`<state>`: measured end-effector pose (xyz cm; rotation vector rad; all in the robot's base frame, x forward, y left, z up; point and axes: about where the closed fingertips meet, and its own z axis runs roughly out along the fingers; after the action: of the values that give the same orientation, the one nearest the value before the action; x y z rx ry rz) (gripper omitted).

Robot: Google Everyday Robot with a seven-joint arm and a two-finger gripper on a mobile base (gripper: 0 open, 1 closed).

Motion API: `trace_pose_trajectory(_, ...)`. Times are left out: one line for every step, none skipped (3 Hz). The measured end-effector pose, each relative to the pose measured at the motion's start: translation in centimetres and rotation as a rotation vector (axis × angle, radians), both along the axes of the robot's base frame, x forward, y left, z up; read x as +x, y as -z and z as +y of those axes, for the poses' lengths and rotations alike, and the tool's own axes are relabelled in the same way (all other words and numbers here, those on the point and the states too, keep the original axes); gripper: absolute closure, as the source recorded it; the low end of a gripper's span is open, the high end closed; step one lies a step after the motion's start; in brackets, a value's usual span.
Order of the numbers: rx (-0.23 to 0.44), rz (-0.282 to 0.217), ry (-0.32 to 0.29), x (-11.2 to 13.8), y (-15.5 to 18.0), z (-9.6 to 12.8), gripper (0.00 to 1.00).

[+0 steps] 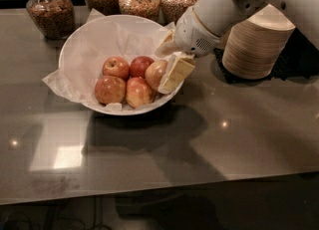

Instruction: Pick apple from white bowl

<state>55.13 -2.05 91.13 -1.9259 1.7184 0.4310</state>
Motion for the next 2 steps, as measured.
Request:
trace_pose_trajectory(-0.014,0.031,-0.016,-0.65,1.54,1.14,0.34)
trace_pose_trajectory(-0.018,0.032,-0.022,-0.5,1.61,1.64,0.34)
